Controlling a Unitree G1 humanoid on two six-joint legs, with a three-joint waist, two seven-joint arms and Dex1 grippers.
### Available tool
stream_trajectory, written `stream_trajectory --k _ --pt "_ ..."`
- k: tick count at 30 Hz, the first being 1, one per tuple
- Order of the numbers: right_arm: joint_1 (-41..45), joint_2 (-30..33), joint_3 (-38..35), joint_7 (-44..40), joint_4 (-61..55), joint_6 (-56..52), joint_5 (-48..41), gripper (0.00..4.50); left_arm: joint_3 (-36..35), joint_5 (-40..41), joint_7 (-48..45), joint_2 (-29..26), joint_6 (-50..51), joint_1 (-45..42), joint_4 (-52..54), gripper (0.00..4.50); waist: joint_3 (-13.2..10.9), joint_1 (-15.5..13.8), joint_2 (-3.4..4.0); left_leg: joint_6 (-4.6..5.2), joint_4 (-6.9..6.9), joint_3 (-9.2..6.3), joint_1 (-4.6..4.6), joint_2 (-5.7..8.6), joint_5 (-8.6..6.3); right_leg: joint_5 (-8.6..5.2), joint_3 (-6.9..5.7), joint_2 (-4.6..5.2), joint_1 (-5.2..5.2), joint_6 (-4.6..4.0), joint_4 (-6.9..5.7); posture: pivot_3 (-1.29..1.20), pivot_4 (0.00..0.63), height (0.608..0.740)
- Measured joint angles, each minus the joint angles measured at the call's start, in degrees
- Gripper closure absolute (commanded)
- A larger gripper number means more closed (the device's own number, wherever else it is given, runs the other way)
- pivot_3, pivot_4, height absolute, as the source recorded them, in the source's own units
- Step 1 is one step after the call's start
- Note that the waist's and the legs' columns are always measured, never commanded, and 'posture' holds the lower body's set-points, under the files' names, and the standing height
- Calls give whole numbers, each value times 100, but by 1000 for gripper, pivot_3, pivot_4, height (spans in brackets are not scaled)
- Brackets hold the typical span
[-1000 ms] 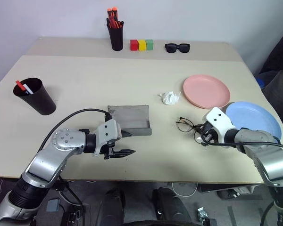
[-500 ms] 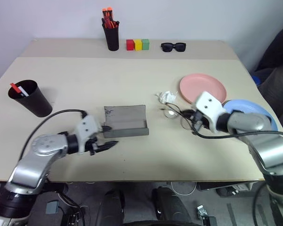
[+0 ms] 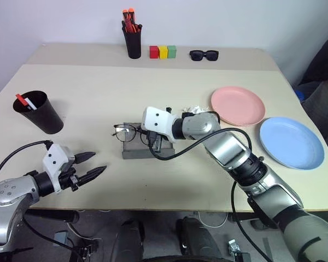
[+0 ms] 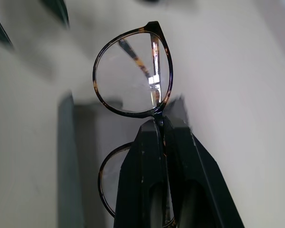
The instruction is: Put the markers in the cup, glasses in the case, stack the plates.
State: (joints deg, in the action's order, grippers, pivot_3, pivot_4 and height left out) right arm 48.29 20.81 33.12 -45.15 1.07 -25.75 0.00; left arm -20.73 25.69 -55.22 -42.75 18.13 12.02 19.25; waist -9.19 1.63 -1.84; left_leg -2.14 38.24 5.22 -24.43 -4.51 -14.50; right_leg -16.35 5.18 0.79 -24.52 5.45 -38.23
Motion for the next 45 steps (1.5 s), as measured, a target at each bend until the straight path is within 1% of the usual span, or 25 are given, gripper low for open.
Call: stream_trajectory --k 4,9,12,16,17,20,21,23,25,26,27,29,32,35,37,41,45 --pt "-46 75 0 -285 113 255 134 4480 -84 129 29 23 8 190 227 1534 -1 66 1 0 -5 -1 2 -5 0 1 0 -7 -3 1 -5 0 150 722" --pt "-185 87 -2 -450 151 270 272 4480 -84 132 88 22 21 198 295 1534 -1 93 1 -1 -5 -1 3 -5 0 1 0 -8 -3 1 -7 0 150 722" --pt "-228 74 -2 -555 151 240 298 3494 -84 130 162 22 39 190 319 1534 -1 92 2 -1 -5 -1 3 -6 0 0 0 -8 -4 0 -7 0 150 722" --pt "-236 46 -54 -518 150 291 347 1442 -81 130 295 10 147 43 321 1534 -1 87 2 -1 -5 -1 3 -5 0 1 0 -7 -4 0 -6 0 150 722" --pt "-240 41 -96 -495 147 315 346 1006 -80 130 326 3 177 -17 321 1534 -1 82 2 -1 -5 -1 2 -5 0 1 0 -6 -4 0 -6 0 150 722" --pt "-327 76 -477 -417 33 314 283 1006 -54 249 469 1 407 -413 320 1534 -1 54 2 -1 -4 -1 2 -3 0 1 0 -5 -2 1 -5 0 150 722" --pt "-370 95 -644 -371 -58 313 243 977 -34 313 541 5 521 -603 318 1787 -1 47 1 -1 -3 -1 2 -3 0 1 0 -5 -1 1 -5 0 150 722" --pt "-521 185 -968 -319 -329 316 144 967 57 382 740 42 752 -1082 286 2410 -1 31 1 -1 -4 -3 2 -2 0 3 0 -6 1 5 -4 0 150 722" --pt "-856 395 -1235 -348 -689 366 30 967 272 376 974 108 996 -1617 159 3416 0 -3 0 -1 -4 -7 2 0 0 8 0 -8 4 15 -1 0 150 722" --pt "-1205 566 -1448 -387 -1015 390 -101 967 490 346 1135 168 1176 -1987 6 4039 0 -60 0 0 -5 -7 2 1 0 9 0 -8 5 16 1 0 150 722" --pt "-1422 633 -1565 -419 -1189 372 -197 967 630 311 1233 196 1297 -2209 -107 4423 0 -63 0 0 -5 -7 2 1 0 9 0 -10 5 17 1 0 150 722" --pt "-2096 763 -1975 -440 -1763 199 -571 967 1054 204 1498 376 1730 -2962 -501 4423 0 -127 -1 0 -3 -17 0 4 0 9 -4 -11 10 18 1 0 150 722" --pt "-2961 1060 -2416 -442 -2300 30 -907 967 1551 39 1728 646 2127 -3921 -1048 4423 1 -117 -3 0 1 -19 0 10 0 10 -2 -11 15 20 2 0 150 722" --pt "-3899 1279 -2889 -415 -2616 -9 -1129 967 2158 -307 1767 809 2406 -4832 -1899 4423 1 -99 -3 0 0 -26 3 12 0 9 -2 -15 17 20 2 0 150 722" --pt "-4289 1288 -3044 -366 -2871 -101 -1302 967 2390 -407 1676 978 2558 -5283 -2457 4423 -1 -56 1 0 -1 -26 4 12 0 9 1 -19 15 20 0 0 150 722" --pt "-4523 1253 -3150 -148 -3604 -238 -1631 967 2844 -538 1360 1292 2996 -6064 -3646 4423 -2 -13 2 0 -2 -33 5 11 0 9 2 -25 11 21 -4 0 150 722" --pt "-4650 1240 -3149 138 -3694 -264 -1646 967 2880 -602 1015 1426 3045 -6382 -4538 4423 -2 -64 1 0 -1 -32 1 13 0 8 2 -22 10 21 -2 0 150 722"
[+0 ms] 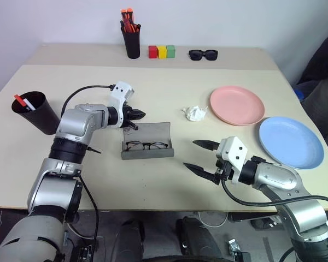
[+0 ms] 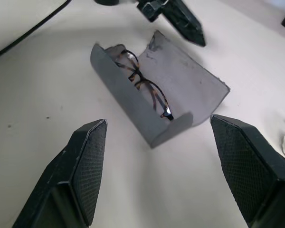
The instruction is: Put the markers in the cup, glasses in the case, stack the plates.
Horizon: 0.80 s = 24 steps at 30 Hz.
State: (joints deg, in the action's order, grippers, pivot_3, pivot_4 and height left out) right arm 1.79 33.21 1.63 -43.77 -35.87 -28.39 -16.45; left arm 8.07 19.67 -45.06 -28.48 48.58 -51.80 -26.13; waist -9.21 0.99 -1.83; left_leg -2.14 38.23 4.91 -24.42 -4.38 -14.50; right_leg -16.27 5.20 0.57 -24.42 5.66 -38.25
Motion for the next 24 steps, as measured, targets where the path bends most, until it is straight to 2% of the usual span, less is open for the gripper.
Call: stream_trajectory --k 5,12,19,24 --pt "8 -9 42 224 32 10 60 967 204 -96 -590 -80 9 -18 -144 4423 0 -22 0 0 1 0 -2 0 0 0 0 2 0 0 1 0 150 722" --pt "340 2 44 373 247 3 137 967 224 -18 -1268 -657 -79 910 1428 4423 1 11 1 0 -1 0 1 -2 0 0 1 2 1 -1 -1 0 150 722" --pt "799 -1 197 423 800 6 234 967 131 -12 -1663 -1214 -1243 2428 3125 4423 1 -31 0 0 5 6 0 -2 0 -3 5 9 3 -6 1 0 150 722" --pt "1364 -2 405 701 1416 70 715 967 -18 -61 -1601 -1179 -2081 3025 3436 4423 1 -23 0 0 5 7 1 -2 0 -6 5 8 2 -12 1 0 150 722"
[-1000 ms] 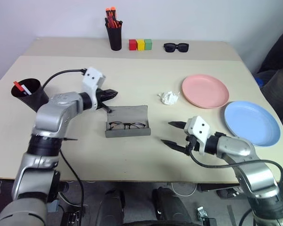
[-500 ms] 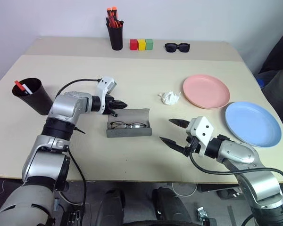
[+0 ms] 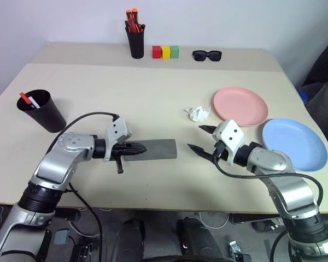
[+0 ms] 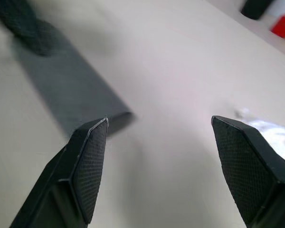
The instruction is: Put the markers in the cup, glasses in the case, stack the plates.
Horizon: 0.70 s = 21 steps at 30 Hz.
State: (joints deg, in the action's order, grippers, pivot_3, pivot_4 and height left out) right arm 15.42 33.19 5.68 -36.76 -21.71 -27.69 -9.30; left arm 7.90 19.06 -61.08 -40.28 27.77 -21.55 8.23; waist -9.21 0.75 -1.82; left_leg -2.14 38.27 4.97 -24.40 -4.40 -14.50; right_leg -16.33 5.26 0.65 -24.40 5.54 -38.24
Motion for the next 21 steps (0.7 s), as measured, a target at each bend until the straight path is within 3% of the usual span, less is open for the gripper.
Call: stream_trajectory --k 5,10,15,21 --pt "1001 -79 562 554 1388 549 1083 967 -577 180 340 391 -692 442 255 4423 0 33 0 0 -2 5 0 -1 0 5 2 -1 -4 8 -1 0 150 722" --pt "1872 -416 1148 1103 3233 1494 2051 967 -915 305 697 541 -764 868 601 4423 -1 39 4 0 -4 9 -1 -1 0 6 5 0 -6 10 -2 0 150 722" --pt "2352 -785 1383 1375 4664 2314 2439 967 -1099 437 1041 569 -671 1225 1006 4423 -2 42 5 0 -4 12 0 -2 0 7 6 1 -6 11 -2 0 150 722" --pt "2604 -841 1371 1438 5251 2820 2594 967 -1161 532 1304 558 -547 1579 1313 4423 -1 46 5 0 -4 11 1 -4 0 7 6 0 -5 11 -3 0 150 722"
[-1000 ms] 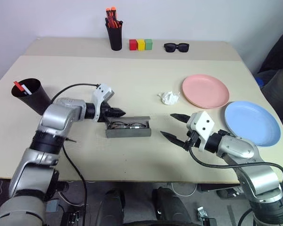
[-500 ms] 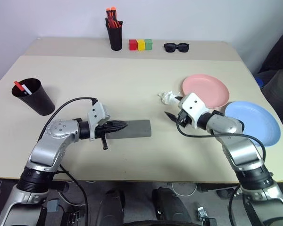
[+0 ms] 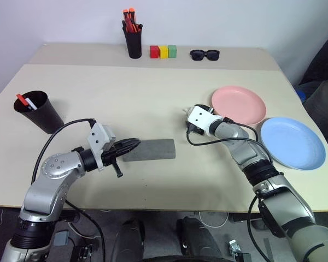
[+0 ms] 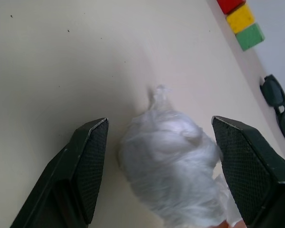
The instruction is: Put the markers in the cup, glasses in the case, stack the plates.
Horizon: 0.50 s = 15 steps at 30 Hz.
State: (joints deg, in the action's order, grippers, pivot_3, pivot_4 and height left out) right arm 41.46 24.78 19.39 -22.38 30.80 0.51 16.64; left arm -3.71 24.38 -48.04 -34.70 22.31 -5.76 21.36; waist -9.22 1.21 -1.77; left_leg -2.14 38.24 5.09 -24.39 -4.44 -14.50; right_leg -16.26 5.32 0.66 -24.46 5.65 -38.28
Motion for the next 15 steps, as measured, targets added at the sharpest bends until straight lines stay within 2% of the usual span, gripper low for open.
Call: stream_trajectory --k 5,10,15 --pt "-242 208 -224 -479 -668 -14 -217 967 -24 15 134 -4 96 100 198 4423 -2 -25 3 0 0 -1 -1 0 0 0 0 0 0 0 0 0 150 722" --pt "-680 1015 -717 -832 -1521 -551 -319 967 -145 187 197 -11 164 141 302 4423 -1 -42 2 0 0 0 0 1 0 -1 -1 3 2 -1 2 0 150 722" --pt "-931 1337 -851 -875 -1329 -787 -161 967 -82 228 184 -12 204 73 349 4423 -1 37 4 0 -1 3 7 -1 0 -1 4 -3 1 -3 1 0 150 722"
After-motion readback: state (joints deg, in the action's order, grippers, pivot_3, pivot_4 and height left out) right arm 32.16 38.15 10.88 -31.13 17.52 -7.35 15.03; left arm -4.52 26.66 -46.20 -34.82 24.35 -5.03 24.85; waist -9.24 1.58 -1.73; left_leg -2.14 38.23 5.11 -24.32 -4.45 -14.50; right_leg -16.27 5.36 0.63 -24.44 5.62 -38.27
